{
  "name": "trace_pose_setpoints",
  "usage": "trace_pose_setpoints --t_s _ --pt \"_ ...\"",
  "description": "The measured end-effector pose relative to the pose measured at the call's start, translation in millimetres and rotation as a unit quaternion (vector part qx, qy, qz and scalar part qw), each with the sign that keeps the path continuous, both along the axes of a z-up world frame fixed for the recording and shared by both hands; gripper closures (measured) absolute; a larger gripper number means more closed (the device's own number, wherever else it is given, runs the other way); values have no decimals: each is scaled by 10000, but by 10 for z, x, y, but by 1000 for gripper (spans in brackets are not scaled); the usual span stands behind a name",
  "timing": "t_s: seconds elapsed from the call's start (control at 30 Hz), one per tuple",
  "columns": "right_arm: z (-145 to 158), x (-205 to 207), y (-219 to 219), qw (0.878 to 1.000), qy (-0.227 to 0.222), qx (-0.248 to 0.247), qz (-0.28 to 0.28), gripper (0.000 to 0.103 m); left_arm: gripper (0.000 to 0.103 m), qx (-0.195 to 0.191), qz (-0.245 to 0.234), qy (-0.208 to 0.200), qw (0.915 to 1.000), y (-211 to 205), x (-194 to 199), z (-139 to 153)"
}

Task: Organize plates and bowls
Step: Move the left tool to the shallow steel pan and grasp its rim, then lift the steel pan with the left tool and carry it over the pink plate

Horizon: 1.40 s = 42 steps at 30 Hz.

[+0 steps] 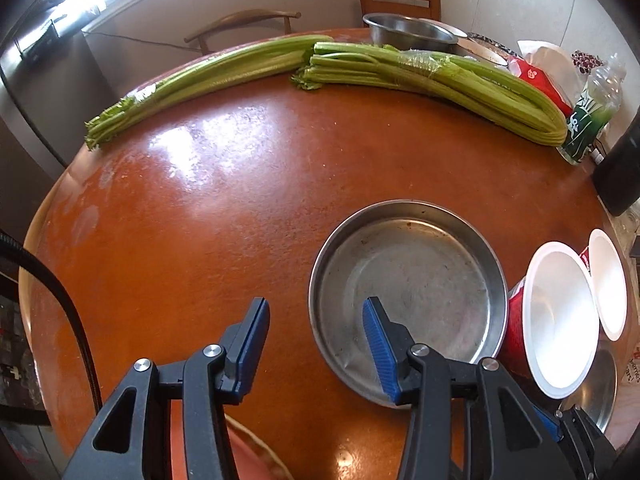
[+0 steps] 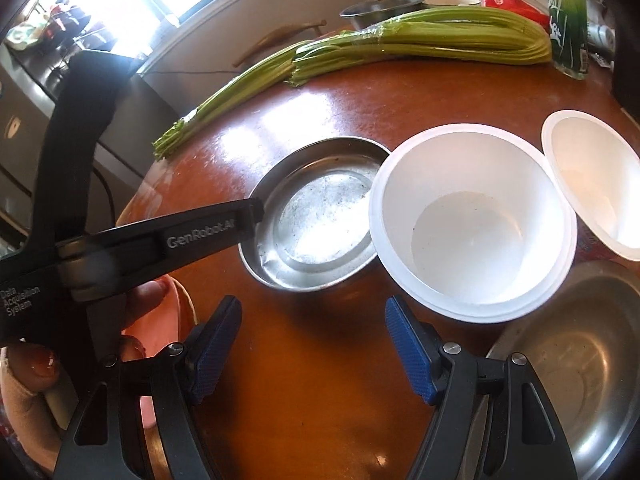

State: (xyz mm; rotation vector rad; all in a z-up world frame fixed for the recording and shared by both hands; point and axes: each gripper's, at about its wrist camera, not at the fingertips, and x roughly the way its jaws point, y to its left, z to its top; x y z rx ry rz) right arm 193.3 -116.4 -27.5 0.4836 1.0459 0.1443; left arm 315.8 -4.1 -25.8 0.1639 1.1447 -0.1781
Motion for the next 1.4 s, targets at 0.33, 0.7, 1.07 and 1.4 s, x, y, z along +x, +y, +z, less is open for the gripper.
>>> trace_pose_setpoints --t_s 0.33,0.7,1.07,1.4 --pt "21 162 37 9993 207 -252 -203 27 82 -101 38 483 9988 84 199 -242" --pt "-46 292 196 9991 317 -213 -158 27 84 -104 302 555 9979 427 218 -225" --pt "-199 531 376 9989 231 -369 -182 26 84 -108 609 524 9967 781 232 -210" --pt "-228 695 605 9969 -224 -591 461 44 94 -131 356 437 9983 748 223 -205"
